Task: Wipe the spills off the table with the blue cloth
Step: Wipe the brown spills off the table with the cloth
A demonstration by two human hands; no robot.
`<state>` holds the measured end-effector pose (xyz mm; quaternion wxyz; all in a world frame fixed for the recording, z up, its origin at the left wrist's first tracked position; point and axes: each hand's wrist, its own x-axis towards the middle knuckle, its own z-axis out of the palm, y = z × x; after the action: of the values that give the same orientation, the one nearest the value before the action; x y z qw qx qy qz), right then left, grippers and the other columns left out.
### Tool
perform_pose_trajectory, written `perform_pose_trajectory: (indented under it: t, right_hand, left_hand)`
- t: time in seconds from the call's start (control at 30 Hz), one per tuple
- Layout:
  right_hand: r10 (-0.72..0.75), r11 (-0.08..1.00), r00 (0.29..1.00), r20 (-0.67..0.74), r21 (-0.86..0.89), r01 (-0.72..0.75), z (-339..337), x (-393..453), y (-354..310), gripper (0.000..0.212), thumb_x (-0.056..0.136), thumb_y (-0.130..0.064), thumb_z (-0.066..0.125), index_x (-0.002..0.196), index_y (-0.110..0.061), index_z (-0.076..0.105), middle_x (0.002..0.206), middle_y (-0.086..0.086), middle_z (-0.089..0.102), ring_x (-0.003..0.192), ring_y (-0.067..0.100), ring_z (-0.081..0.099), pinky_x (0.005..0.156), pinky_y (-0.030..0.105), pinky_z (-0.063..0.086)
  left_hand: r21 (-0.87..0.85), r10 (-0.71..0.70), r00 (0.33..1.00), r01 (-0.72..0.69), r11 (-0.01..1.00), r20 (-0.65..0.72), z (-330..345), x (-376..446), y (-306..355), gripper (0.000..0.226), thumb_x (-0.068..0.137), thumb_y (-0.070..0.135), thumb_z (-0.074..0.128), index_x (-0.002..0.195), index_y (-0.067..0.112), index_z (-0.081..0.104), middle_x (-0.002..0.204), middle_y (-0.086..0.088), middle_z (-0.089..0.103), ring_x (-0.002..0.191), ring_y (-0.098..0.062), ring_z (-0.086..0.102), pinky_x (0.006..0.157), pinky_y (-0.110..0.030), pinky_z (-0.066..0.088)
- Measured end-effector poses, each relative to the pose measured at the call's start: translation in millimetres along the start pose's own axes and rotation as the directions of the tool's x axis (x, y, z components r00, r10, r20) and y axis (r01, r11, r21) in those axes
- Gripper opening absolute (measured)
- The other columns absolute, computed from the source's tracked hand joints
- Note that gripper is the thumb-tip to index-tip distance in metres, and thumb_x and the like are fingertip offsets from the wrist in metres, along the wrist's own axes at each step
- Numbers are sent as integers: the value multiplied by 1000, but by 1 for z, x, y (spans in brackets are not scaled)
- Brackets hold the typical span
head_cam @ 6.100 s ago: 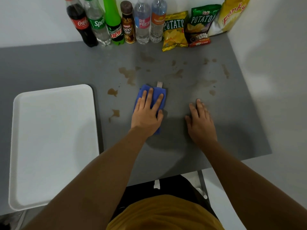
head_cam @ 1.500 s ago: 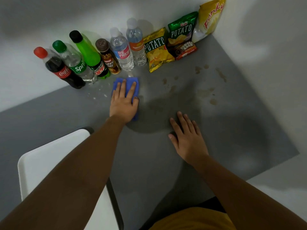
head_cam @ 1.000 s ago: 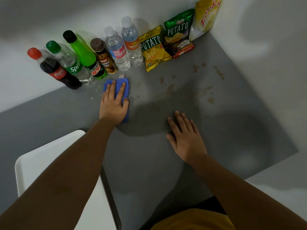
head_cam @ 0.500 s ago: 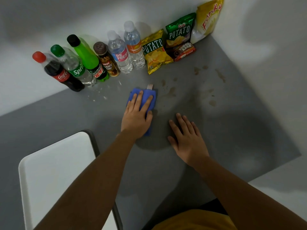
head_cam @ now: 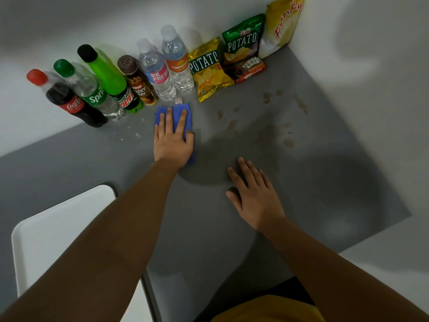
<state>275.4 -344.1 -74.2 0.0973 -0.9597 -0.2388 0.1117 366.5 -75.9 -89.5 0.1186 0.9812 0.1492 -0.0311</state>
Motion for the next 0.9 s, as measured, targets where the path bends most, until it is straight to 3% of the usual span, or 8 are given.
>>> perform_pose_trajectory:
  t: [0.17,0.37,0.5,0.6,0.67,0.77,0.83,0.9]
  right_hand:
    - [-10,1000,999,-48,28,11,-3,-1,0,60,103,-50,46,155,-20,42,167,12,26,153,31,26,123,47,24]
    - [-9,999,1000,-14,50,10,-4,-1,-2,61,104,-49,46,157,-21,38,168,11,21,155,30,20,125,46,20]
    - [-4,999,999,49,33,3,-6,1,-1,61,106,-51,36,160,-22,28,171,7,12,158,26,8,127,43,10]
    - [12,998,1000,19,65,-14,-8,0,-3,56,108,-43,35,159,-20,31,169,7,18,157,25,14,127,43,14]
    - [75,989,995,-68,134,-65,-11,1,-9,51,107,-35,38,155,-16,38,165,10,31,153,27,26,125,45,23]
    - [127,977,965,-230,198,-82,-11,11,-25,47,105,-28,43,148,-10,48,156,16,44,145,34,39,118,47,33]
    - [53,980,965,-258,198,-1,-9,25,-39,47,105,-26,44,147,-5,49,156,19,43,147,35,38,119,48,33]
    - [-20,979,982,-186,194,57,-5,43,-53,51,108,-27,40,154,-4,39,164,17,30,154,32,24,123,47,28]
  left_hand:
    - [20,30,999,-30,999,36,2,-7,20,64,102,48,25,161,39,2,171,-5,-4,157,-29,-5,127,-46,-1]
    - [31,170,985,-171,985,29,18,-49,63,64,103,49,24,162,35,3,170,-9,1,157,-30,-1,127,-47,5]
    - [-3,166,984,-166,986,57,23,-74,78,63,102,52,14,161,37,-2,171,-7,-4,157,-25,-7,126,-43,-4]
    - [-85,138,989,-133,987,60,21,-91,78,60,105,50,20,161,39,2,171,-5,-4,157,-23,-8,125,-39,-7]
    - [-194,122,992,-111,975,45,17,-97,76,56,107,47,27,161,38,15,171,-4,3,157,-22,-3,126,-39,-2]
    - [-388,79,996,-87,917,-36,3,-95,65,48,107,36,39,154,25,41,163,-4,32,151,-22,26,123,-39,25]
    - [-413,33,992,-81,907,-122,-6,-89,47,45,106,29,44,148,17,49,154,-6,44,141,-21,40,117,-37,37]
    - [-362,-1,985,-63,930,-173,-12,-82,27,43,105,24,44,146,13,50,152,-7,47,137,-22,43,116,-37,38]
